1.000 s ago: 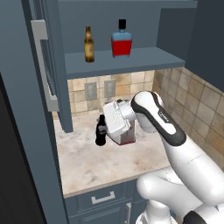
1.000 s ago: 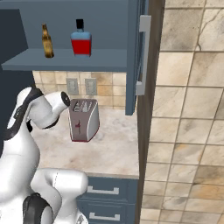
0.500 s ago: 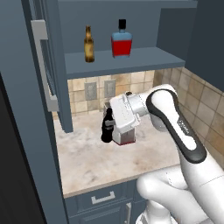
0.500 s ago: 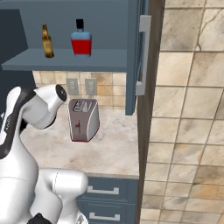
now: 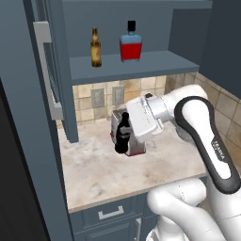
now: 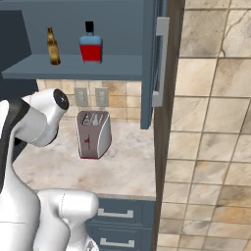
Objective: Sort all alcoholic drinks to one cabinet, and non-alcoholic drinks to the other.
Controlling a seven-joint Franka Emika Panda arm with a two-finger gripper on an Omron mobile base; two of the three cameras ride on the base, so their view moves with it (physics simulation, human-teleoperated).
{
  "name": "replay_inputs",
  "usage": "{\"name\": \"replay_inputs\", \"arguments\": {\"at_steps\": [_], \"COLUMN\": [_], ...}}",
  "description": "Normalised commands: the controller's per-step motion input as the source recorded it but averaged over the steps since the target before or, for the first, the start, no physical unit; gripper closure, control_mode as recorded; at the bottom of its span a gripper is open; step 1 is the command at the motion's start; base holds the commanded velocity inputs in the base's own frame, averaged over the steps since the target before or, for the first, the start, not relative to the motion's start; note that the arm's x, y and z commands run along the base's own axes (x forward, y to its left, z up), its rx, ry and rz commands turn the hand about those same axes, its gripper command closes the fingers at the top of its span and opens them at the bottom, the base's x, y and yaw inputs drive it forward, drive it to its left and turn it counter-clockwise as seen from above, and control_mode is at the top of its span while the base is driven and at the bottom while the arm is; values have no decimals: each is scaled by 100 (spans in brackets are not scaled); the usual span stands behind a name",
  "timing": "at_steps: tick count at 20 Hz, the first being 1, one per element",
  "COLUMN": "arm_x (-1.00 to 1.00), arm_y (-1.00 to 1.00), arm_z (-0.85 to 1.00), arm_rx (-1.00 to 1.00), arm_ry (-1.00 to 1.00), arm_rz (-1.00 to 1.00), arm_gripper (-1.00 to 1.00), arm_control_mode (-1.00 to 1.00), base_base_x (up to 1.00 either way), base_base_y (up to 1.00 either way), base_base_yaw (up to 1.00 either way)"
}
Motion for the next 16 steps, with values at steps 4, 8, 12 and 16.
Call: {"name": "replay_inputs", "arguments": {"at_steps": [4, 8, 12, 16], "arm_x": [-47, -53, -25, 0], "arm_y": [-8, -24, -11, 0], "arm_z": [15, 2, 0, 0], "arm_rx": [0, 0, 0, 0], "arm_ry": [-1, -4, -1, 1], "arm_rz": [0, 0, -1, 0], "arm_gripper": [100, 100, 100, 100], "arm_control_mode": [-100, -100, -100, -100], "base_base_x": [0, 0, 0, 0], "base_base_y": [0, 0, 0, 0], "base_base_yaw": [0, 0, 0, 0]}}
